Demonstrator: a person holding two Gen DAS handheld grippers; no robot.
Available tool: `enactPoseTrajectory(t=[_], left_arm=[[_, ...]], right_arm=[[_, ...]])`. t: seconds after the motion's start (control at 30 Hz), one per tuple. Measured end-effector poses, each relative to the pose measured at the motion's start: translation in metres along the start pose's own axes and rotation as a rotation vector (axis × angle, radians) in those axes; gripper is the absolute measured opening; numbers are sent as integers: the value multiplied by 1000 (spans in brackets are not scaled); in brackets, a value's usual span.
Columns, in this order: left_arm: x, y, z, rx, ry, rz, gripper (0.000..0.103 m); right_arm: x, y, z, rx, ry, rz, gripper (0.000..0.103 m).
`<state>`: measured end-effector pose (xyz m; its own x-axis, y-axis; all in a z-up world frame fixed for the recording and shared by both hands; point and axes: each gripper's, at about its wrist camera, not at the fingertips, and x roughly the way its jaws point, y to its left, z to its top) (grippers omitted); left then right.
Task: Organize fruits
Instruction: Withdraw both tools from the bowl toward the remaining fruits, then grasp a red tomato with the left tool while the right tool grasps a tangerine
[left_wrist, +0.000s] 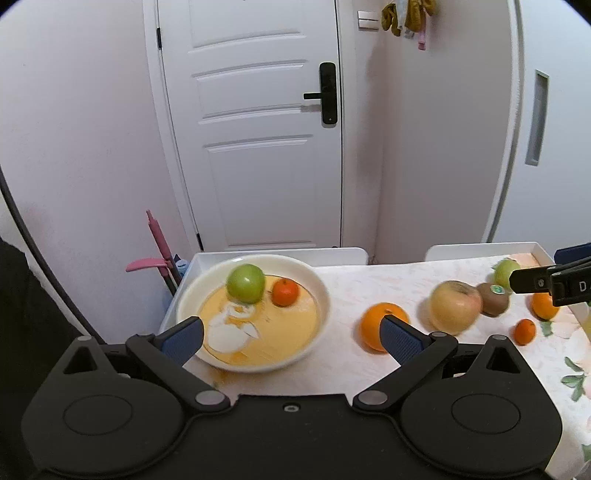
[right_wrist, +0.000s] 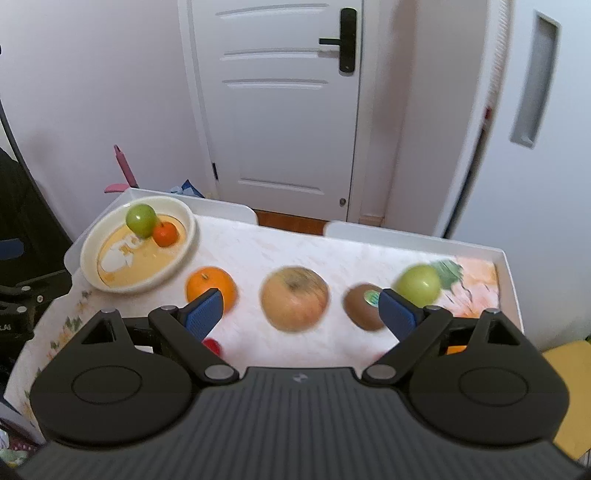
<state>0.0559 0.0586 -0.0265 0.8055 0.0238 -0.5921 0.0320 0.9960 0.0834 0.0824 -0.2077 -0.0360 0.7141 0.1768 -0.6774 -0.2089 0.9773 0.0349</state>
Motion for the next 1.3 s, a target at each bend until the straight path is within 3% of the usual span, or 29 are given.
enactPoseTrajectory(t=[0.27, 0.6, 0.83, 1.07, 1.23, 1.3], left_arm=[[-4, -56, -28, 9, -5, -16, 101], [34, -123, -73, 88, 33, -100, 93], [63, -148, -92, 129, 70, -140, 67], [77, -154, -97, 132, 86, -160, 47], [80, -154, -98, 118, 89, -183, 35], [79, -155, -98, 119, 89, -179, 35]], right_arm=[[2, -43, -37, -6, 19, 4, 103], [33, -75, -77, 3, 32, 5, 96], [51, -84, -91, 5, 31, 7, 95], [66, -84, -97, 12, 42, 19, 84], [74, -85, -97, 16, 43, 22, 80], [77, -85, -96, 18, 45, 19, 77]])
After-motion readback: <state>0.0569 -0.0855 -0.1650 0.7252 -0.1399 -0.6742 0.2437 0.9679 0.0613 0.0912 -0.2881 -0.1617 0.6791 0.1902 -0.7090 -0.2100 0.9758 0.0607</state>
